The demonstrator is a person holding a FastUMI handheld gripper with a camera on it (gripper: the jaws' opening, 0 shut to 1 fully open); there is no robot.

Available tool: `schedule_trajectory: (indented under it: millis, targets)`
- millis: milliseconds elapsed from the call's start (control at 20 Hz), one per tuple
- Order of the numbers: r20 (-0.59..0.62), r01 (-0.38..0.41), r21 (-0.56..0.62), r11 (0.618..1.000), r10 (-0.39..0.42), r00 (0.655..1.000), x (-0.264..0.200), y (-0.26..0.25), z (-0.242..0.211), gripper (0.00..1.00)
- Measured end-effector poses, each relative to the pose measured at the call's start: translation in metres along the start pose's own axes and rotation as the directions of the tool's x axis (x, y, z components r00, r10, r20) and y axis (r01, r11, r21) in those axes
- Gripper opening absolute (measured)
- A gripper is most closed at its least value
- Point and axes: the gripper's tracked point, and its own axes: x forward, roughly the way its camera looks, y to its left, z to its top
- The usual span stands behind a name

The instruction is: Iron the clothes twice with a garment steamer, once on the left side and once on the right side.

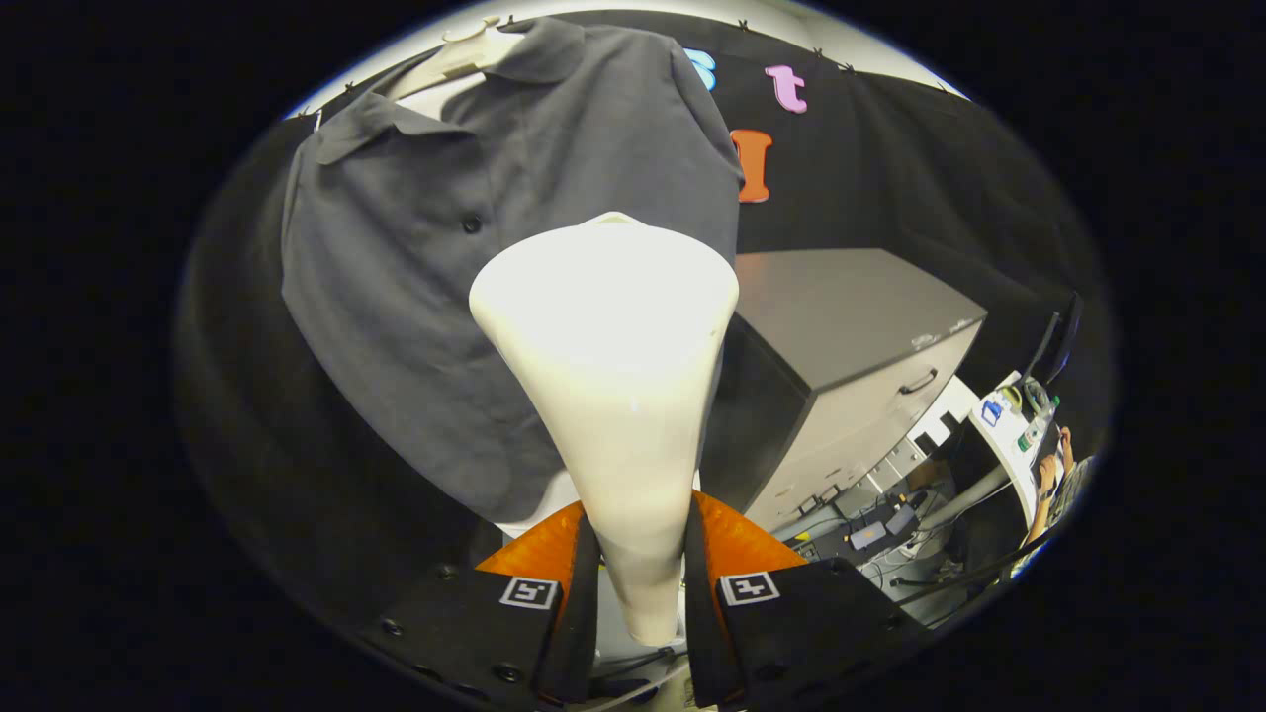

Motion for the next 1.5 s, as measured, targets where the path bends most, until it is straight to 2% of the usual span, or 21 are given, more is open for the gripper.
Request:
schedule_trajectory:
  millis: [400,900,1100,1500]
  targets:
    - [0.119,-0.019,-0.008,1.0,0.02,0.993,-0.043,0.04,0.073,0.46]
    - [0.144,-0.074,-0.098,0.992,0.088,0.986,-0.011,0.127,0.111,0.46]
    - [0.114,-0.067,-0.112,0.991,0.08,0.99,0.019,0.14,0.11,0.46]
    - [0.028,-0.082,-0.07,0.994,0.084,0.996,0.075,0.143,0.068,0.46]
